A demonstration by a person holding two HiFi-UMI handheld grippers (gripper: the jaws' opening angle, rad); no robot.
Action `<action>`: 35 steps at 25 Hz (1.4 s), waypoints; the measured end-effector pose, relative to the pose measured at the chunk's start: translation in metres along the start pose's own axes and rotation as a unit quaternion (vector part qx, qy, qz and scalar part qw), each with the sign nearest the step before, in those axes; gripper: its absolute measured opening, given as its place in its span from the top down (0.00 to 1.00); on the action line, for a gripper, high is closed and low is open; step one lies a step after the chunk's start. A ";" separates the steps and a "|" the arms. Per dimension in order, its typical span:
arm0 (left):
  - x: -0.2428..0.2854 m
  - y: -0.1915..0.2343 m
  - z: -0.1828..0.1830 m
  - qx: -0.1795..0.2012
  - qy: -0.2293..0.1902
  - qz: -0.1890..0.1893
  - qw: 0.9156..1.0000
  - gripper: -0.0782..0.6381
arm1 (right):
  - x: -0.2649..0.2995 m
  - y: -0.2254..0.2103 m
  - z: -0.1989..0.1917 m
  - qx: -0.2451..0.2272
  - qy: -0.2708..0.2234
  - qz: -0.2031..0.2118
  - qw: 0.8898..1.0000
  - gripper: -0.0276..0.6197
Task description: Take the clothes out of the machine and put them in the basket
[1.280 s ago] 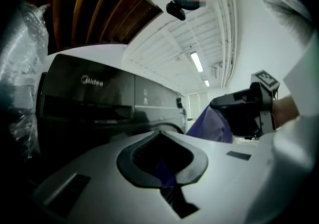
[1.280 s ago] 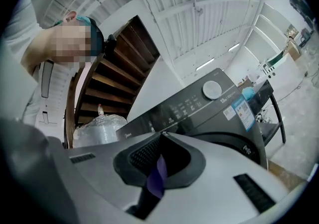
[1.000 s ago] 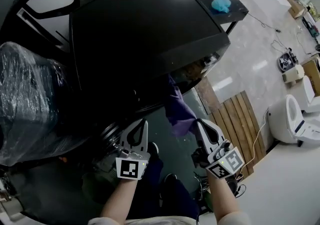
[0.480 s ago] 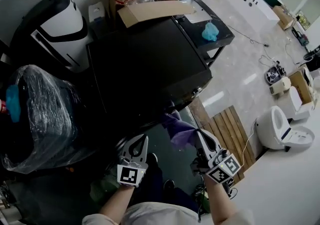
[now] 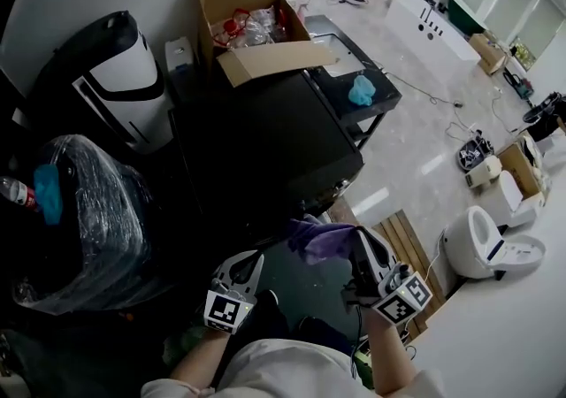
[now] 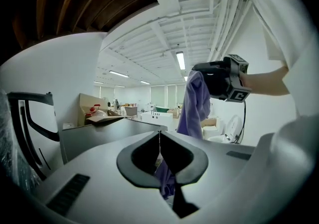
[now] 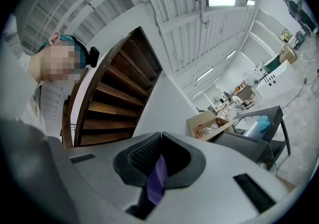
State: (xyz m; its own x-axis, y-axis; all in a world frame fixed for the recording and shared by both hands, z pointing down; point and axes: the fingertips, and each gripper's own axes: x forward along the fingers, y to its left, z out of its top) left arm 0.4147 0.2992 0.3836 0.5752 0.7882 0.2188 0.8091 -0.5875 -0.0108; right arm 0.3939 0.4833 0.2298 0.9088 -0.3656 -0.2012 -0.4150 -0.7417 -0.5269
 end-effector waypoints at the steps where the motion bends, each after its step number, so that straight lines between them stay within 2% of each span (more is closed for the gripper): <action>1: -0.003 -0.003 0.002 -0.002 0.000 -0.002 1.000 0.86 | 0.000 0.004 0.006 -0.002 -0.001 0.005 1.000 0.94; 5: -0.011 -0.007 0.021 -0.020 -0.003 0.020 1.000 0.86 | 0.004 0.022 0.024 -0.014 -0.001 0.031 0.999 0.94; 10: -0.030 -0.005 0.050 -0.045 -0.025 0.078 0.996 0.86 | 0.005 0.037 0.034 -0.032 0.014 0.073 0.997 0.94; 13: -0.047 -0.003 0.075 -0.046 -0.048 0.123 0.990 0.86 | 0.005 0.044 0.040 -0.036 0.028 0.101 0.994 0.94; 17: -0.070 -0.005 0.106 -0.044 -0.071 0.183 0.979 0.86 | 0.002 0.052 0.053 -0.019 0.036 0.146 0.988 0.94; 22: -0.114 -0.016 0.136 -0.043 -0.099 0.269 0.957 0.86 | -0.006 0.072 0.070 0.013 0.042 0.211 0.976 0.94; 30: -0.180 -0.041 0.155 -0.047 -0.123 0.356 0.925 0.86 | -0.014 0.126 0.090 0.029 0.051 0.320 0.946 0.94; 35: -0.244 -0.046 0.150 -0.032 -0.129 0.436 0.890 0.86 | -0.012 0.168 0.077 0.055 0.068 0.377 0.922 0.94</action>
State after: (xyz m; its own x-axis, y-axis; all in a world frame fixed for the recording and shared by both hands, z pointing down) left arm 0.2546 0.1613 0.1848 0.9963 0.0392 -0.0767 0.0385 -0.9992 -0.0103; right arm 0.3161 0.4065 0.0796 0.3468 -0.8269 -0.4427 -0.9126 -0.1886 -0.3627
